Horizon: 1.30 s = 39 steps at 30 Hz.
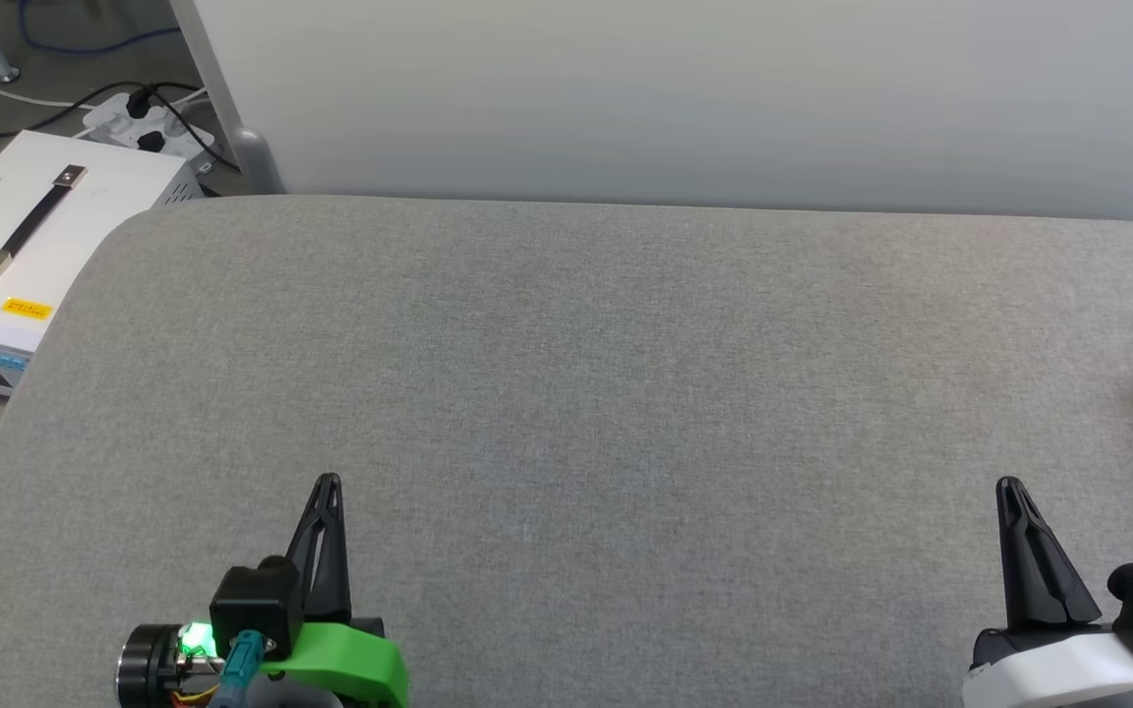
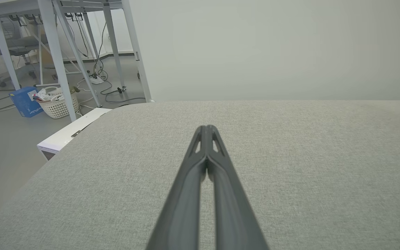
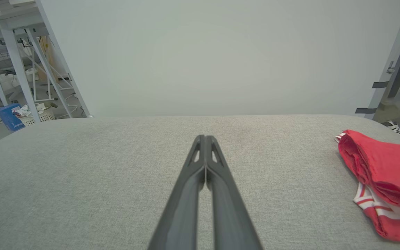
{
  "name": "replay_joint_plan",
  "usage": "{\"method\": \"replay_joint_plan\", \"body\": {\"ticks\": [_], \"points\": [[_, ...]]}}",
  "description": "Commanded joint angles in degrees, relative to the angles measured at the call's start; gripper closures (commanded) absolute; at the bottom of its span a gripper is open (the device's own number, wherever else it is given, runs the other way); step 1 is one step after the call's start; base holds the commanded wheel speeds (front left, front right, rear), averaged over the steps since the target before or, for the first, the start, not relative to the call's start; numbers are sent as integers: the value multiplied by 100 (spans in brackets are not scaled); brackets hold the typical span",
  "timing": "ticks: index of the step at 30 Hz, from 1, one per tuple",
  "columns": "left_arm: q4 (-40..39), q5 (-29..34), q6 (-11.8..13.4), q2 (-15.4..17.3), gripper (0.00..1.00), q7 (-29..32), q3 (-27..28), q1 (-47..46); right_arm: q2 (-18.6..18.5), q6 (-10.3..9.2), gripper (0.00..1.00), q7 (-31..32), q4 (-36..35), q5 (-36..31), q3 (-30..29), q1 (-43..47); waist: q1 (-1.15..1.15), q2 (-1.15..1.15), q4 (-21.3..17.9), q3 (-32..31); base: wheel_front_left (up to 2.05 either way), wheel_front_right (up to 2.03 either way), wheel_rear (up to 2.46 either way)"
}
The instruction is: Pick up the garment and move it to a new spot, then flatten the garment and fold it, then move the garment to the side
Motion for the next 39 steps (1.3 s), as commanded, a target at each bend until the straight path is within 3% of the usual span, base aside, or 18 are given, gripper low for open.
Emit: {"method": "replay_joint_plan", "body": {"ticks": [1, 39], "points": [[-23, 52, -34, -29, 100, 47, 31, -25, 17, -1, 100, 38, 7, -70, 17, -68, 0, 0, -4, -2, 0, 0, 0], [-144, 205, -132, -121, 100, 485, 237, -103, 73, -2, 100, 480, 37, -410, 114, -283, 0, 0, -116, -53, 0, 0, 0]]}}
